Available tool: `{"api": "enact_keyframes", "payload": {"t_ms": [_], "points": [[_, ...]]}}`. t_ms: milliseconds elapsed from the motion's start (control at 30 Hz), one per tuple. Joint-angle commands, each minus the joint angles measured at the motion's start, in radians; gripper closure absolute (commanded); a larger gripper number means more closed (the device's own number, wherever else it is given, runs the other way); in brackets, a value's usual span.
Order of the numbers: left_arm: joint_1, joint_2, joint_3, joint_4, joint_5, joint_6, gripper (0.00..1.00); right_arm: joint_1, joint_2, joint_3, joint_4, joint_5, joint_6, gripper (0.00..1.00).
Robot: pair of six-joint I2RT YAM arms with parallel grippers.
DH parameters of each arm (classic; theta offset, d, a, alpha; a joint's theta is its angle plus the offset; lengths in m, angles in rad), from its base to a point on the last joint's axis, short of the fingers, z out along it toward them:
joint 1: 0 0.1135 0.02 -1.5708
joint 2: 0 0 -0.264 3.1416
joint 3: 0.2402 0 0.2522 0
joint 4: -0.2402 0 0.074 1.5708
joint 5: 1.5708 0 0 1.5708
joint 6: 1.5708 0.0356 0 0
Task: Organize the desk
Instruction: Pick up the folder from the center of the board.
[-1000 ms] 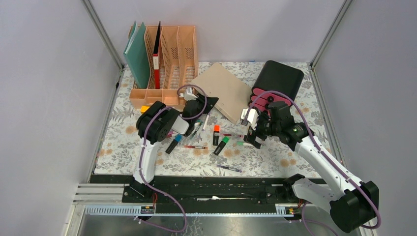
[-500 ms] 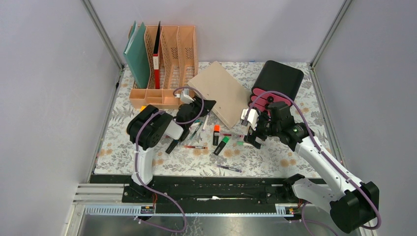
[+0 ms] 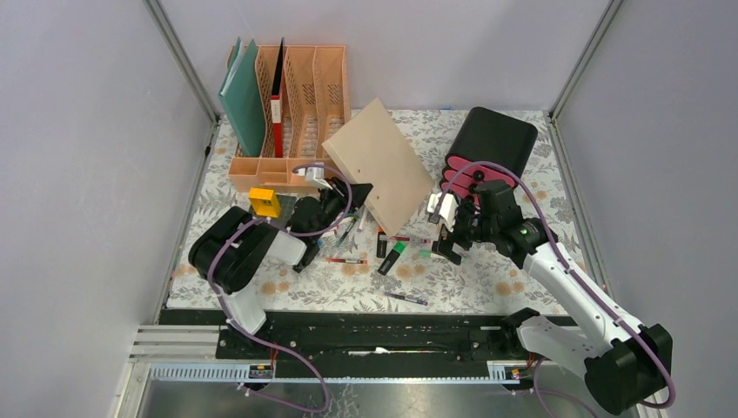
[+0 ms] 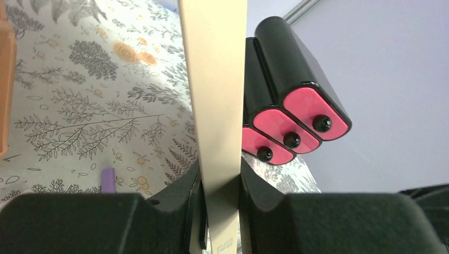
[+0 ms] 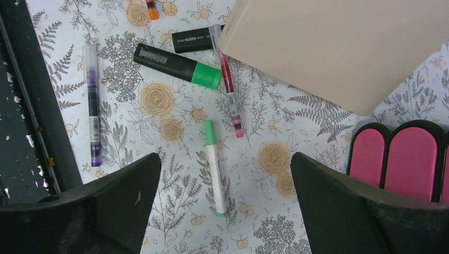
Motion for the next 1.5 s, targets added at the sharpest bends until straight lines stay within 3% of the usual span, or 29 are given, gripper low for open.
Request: {"api": "enact_keyframes", "payload": {"t_ms": [0,367,733,967,1133,1367,1467], "points": [[0.011,-0.116,-0.046,0.195,0.080,0.071,1.00,-0.007,-0.024,0.037,-0.016,-0.056,0.010,0.00],[0.048,-0.335,-0.192,0.232,0.144,0.039,1.00,-0.018,-0.042,0.081,-0.038,-0.104,0.069,0.00],[0.095,-0.579,-0.271,0.068,0.343,0.071,1.00,-0.119,-0.009,0.168,-0.022,-0.186,0.305,0.00],[0.112,-0.685,-0.304,0.021,0.433,0.038,1.00,-0.187,0.002,0.161,0.055,-0.139,0.426,0.00],[0.150,-0.701,-0.331,0.105,0.536,-0.052,1.00,-0.242,0.019,0.159,0.075,-0.205,0.489,0.00],[0.183,-0.615,-0.329,0.300,0.677,-0.194,1.00,-0.261,0.058,0.149,0.082,-0.366,0.509,0.00],[0.184,-0.588,-0.307,0.310,0.724,-0.215,1.00,-0.261,0.073,0.142,0.091,-0.417,0.517,0.00]]}}
